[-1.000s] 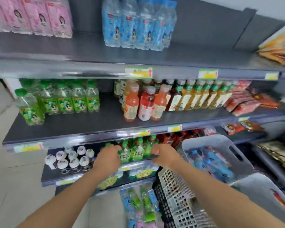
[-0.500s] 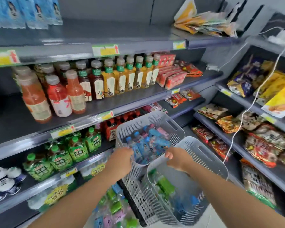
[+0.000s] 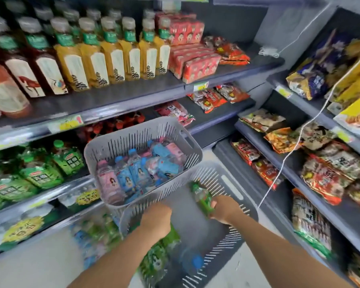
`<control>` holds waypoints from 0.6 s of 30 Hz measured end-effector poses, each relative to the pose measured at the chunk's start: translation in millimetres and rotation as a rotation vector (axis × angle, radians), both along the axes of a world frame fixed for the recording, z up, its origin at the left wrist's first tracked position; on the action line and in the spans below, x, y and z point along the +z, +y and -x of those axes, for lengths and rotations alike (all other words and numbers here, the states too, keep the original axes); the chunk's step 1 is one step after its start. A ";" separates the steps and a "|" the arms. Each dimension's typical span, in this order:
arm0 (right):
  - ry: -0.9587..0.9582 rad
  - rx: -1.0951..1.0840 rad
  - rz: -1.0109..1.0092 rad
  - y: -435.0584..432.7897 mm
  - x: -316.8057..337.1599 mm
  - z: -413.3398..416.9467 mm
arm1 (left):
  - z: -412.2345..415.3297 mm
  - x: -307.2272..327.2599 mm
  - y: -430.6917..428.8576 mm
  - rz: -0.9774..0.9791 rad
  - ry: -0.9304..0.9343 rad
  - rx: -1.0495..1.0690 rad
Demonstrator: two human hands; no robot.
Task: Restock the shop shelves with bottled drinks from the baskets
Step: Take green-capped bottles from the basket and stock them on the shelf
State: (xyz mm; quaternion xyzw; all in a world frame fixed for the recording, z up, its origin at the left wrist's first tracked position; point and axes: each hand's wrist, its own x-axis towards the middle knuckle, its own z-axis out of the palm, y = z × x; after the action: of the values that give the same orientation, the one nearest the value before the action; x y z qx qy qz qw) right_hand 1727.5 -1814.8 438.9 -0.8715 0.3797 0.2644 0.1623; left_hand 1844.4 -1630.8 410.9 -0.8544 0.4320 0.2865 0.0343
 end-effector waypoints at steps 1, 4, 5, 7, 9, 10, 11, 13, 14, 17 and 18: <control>0.010 -0.008 -0.005 -8.6 -11.9 1.7 | 4.4 -11.0 -6.0 -0.050 0.009 0.036; 0.029 -0.005 -0.018 -28.4 -44.2 4.0 | 14.2 -37.0 -21.3 -0.184 0.028 0.166; 0.035 -0.004 -0.020 -32.7 -54.2 3.4 | 16.0 -45.4 -25.1 -0.213 0.039 0.207; 0.041 -0.013 -0.037 -38.3 -72.2 1.2 | 19.5 -59.3 -29.1 -0.249 0.079 0.324; 0.037 -0.057 -0.085 -39.9 -89.3 -2.3 | 21.5 -72.7 -31.3 -0.253 0.137 0.487; 0.035 -0.081 -0.116 -39.5 -98.1 -4.1 | 22.1 -78.6 -31.9 -0.247 0.159 0.551; 0.041 -0.098 -0.140 -37.9 -104.6 -5.6 | 23.4 -83.9 -32.0 -0.233 0.158 0.601; 0.053 -0.081 -0.106 -36.8 -113.7 -8.6 | 26.3 -91.9 -33.6 -0.189 0.136 0.684; 0.044 -0.063 -0.056 -37.5 -117.4 -9.6 | 28.1 -96.2 -35.1 -0.152 0.153 0.722; 0.027 -0.037 0.013 -40.8 -121.3 -16.2 | 31.7 -104.7 -42.4 -0.040 0.280 0.800; 0.024 -0.039 0.015 -42.5 -122.4 -19.1 | 32.2 -104.7 -44.7 -0.025 0.326 0.817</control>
State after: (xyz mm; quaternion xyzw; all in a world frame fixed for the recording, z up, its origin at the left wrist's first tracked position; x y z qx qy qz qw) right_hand 1746.5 -1857.4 316.5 -0.8621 0.4004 0.2686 0.1561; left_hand 1812.3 -1675.5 306.2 -0.8983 0.0547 0.4129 -0.1400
